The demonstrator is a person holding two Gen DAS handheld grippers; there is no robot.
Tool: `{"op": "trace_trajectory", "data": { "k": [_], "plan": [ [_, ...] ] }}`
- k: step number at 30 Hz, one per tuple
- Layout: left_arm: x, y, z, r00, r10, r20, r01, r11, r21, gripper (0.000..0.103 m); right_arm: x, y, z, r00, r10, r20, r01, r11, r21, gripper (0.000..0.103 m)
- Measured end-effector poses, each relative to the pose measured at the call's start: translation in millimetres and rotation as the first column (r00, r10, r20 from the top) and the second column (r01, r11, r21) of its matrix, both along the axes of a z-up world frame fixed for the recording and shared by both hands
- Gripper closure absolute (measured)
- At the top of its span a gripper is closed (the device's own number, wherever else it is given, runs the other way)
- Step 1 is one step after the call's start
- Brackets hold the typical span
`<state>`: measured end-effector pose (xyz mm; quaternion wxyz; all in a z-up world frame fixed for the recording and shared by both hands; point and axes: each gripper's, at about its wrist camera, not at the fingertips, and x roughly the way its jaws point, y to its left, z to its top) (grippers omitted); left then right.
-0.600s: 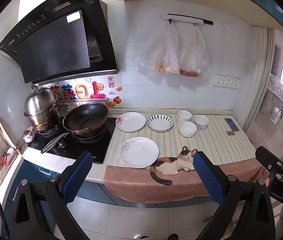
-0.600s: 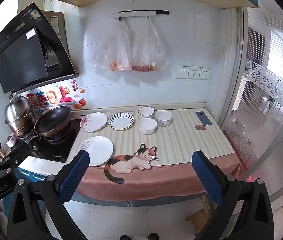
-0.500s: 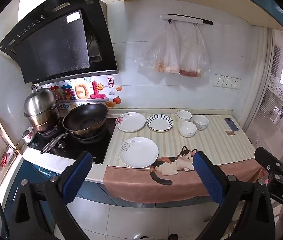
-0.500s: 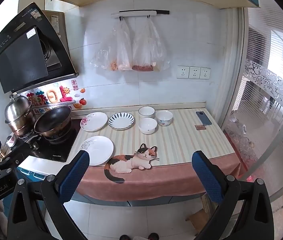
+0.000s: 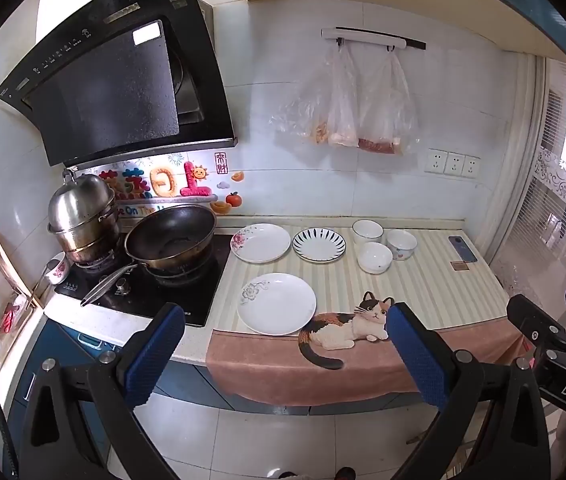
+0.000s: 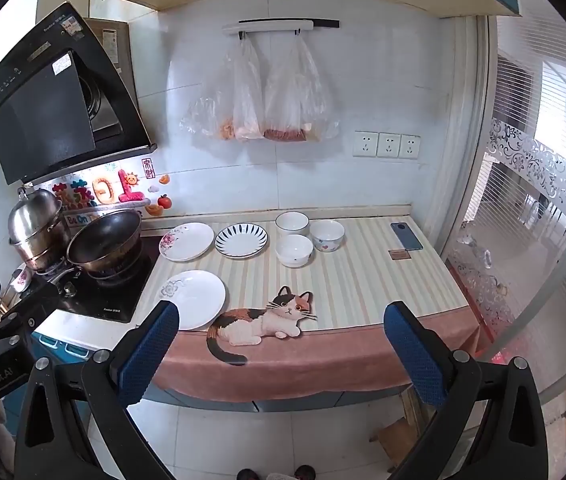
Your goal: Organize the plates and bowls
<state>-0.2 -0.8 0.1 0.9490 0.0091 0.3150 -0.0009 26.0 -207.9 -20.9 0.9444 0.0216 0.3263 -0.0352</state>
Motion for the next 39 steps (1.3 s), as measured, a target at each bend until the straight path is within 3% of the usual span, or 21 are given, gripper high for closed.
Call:
{"op": "trace_trajectory", "data": {
  "k": [39],
  "plan": [
    [1.3, -7.9, -1.0, 1.000, -0.003, 0.007, 0.003, 1.000, -0.003, 0.000, 1.5, 0.0, 8.0, 1.000, -0.006, 0.021, 0.006, 1.000, -0.002, 0.000]
  ]
}}
